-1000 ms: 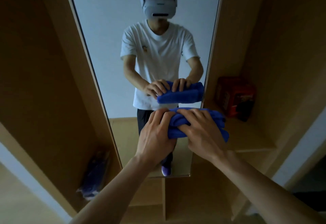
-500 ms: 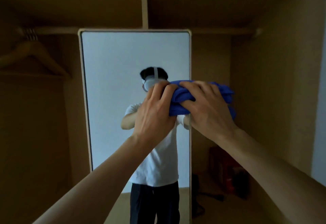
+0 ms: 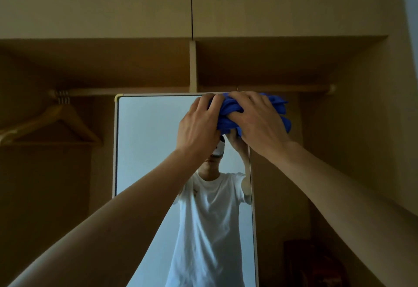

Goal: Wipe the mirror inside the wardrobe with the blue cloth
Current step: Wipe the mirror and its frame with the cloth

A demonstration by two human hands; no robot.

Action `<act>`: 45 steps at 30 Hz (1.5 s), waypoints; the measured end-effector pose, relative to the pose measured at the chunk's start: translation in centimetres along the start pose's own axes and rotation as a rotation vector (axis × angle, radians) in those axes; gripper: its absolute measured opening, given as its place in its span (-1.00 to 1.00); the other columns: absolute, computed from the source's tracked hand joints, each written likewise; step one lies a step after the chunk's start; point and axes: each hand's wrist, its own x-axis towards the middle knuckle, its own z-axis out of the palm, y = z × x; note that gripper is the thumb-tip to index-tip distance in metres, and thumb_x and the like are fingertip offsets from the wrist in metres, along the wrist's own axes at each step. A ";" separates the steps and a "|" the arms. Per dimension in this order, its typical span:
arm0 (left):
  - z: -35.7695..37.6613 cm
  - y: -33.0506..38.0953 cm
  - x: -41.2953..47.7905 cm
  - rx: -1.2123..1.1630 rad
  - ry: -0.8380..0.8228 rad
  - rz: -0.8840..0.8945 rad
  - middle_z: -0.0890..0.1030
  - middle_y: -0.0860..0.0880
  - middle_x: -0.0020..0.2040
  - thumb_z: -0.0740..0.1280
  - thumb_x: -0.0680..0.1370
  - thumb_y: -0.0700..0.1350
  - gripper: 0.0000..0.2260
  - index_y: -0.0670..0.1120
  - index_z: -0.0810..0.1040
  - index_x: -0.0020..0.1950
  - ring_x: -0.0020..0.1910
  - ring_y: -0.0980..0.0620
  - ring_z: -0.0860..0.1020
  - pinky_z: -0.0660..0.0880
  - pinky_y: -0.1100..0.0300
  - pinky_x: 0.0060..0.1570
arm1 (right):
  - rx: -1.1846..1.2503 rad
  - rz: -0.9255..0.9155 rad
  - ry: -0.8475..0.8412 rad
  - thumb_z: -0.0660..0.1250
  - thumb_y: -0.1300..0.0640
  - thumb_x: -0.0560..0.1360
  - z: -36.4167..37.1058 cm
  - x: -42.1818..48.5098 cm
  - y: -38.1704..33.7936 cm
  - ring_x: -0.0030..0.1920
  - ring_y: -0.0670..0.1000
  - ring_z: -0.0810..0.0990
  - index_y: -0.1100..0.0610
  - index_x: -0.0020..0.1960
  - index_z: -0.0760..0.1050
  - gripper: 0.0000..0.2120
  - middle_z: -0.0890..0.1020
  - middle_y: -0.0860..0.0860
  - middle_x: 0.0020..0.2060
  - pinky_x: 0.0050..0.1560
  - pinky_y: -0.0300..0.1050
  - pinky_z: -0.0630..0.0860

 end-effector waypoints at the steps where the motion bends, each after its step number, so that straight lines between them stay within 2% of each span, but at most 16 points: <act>1: 0.2 -0.2 0.5 0.003 0.006 -0.006 0.47 -0.03 0.35 0.45 0.50 -0.15 -0.49 -0.03 0.37 0.41 0.26 -0.09 0.50 0.57 0.01 0.00 | -0.003 0.004 0.007 0.36 0.15 0.51 0.3 0.5 0.2 0.36 0.21 0.39 0.02 0.17 0.60 -0.76 0.44 0.10 0.39 0.37 0.17 0.27; 4: 0.8 -0.5 1.5 0.027 0.008 -0.015 0.48 -0.02 0.34 0.43 0.53 -0.14 -0.51 -0.02 0.36 0.41 0.25 -0.09 0.51 0.54 0.03 0.02 | 0.001 0.006 0.004 0.37 0.18 0.48 1.1 1.5 0.9 0.38 0.22 0.38 0.04 0.15 0.61 -0.75 0.44 0.11 0.39 0.37 0.18 0.27; 9: 2.1 -0.1 2.5 0.074 -0.009 -0.018 0.48 -0.06 0.34 0.40 0.52 -0.17 -0.49 -0.03 0.32 0.43 0.25 -0.12 0.50 0.54 0.02 0.04 | 0.029 0.045 -0.017 0.29 0.14 0.54 2.3 1.7 1.8 0.43 0.19 0.33 0.03 0.21 0.59 -0.73 0.42 0.09 0.42 0.43 0.17 0.23; 15: 2.6 -0.9 2.5 0.043 -0.006 0.002 0.52 -0.03 0.30 0.43 0.49 -0.19 -0.49 -0.02 0.35 0.40 0.19 -0.10 0.54 0.55 0.01 0.03 | 0.058 0.028 -0.015 0.35 0.18 0.50 2.9 1.8 2.0 0.40 0.18 0.36 0.02 0.21 0.59 -0.70 0.45 0.08 0.38 0.41 0.17 0.24; 20: 2.5 -1.4 3.2 -0.017 -0.041 -0.018 0.53 0.00 0.32 0.41 0.51 -0.19 -0.48 0.01 0.36 0.45 0.24 -0.10 0.52 0.56 -0.02 0.10 | 0.097 0.041 -0.036 0.39 0.21 0.45 2.8 2.2 2.3 0.30 0.22 0.43 0.04 0.23 0.57 -0.64 0.50 0.09 0.31 0.34 0.18 0.29; 26: 2.7 -1.5 3.0 -0.077 -0.057 -0.049 0.54 0.00 0.30 0.42 0.50 -0.21 -0.49 -0.02 0.40 0.43 0.33 -0.08 0.44 0.53 -0.01 0.13 | 0.139 0.051 -0.052 0.34 0.19 0.47 2.8 2.0 2.2 0.26 0.19 0.43 0.02 0.26 0.54 -0.64 0.52 0.06 0.26 0.30 0.15 0.29; 32: 3.6 -1.2 0.3 -0.117 -0.023 -0.052 0.56 0.02 0.27 0.40 0.48 -0.25 -0.51 -0.03 0.45 0.39 0.31 -0.05 0.44 0.49 0.08 0.08 | 0.154 0.067 -0.065 0.33 0.18 0.46 3.3 -0.3 1.2 0.24 0.18 0.44 -0.01 0.25 0.55 -0.64 0.53 0.05 0.26 0.24 0.13 0.31; 39: 4.4 -0.7 -4.8 -0.140 -0.038 -0.007 0.57 0.00 0.30 0.37 0.48 -0.28 -0.55 -0.09 0.49 0.37 0.35 -0.08 0.46 0.49 0.09 0.06 | 0.244 0.078 -0.112 0.27 0.18 0.40 3.5 -4.9 -1.1 0.30 0.20 0.42 0.03 0.27 0.55 -0.56 0.52 0.05 0.28 0.27 0.17 0.32; 42: 4.8 -0.4 -6.7 -0.166 -0.052 -0.014 0.56 -0.03 0.35 0.43 0.47 -0.25 -0.51 -0.10 0.50 0.40 0.37 -0.12 0.46 0.54 -0.01 0.17 | 0.259 0.088 -0.123 0.38 0.19 0.41 3.9 -6.6 -2.0 0.33 0.17 0.41 0.01 0.29 0.54 -0.55 0.51 0.03 0.30 0.32 0.17 0.30; 45: 5.1 0.0 -9.0 -0.208 -0.088 -0.038 0.53 -0.06 0.41 0.40 0.47 -0.27 -0.49 -0.13 0.49 0.44 0.42 -0.16 0.43 0.53 -0.11 0.23 | 0.274 0.103 -0.126 0.42 0.18 0.43 4.4 -8.6 -3.1 0.34 0.18 0.40 0.01 0.32 0.53 -0.54 0.50 0.04 0.32 0.34 0.21 0.30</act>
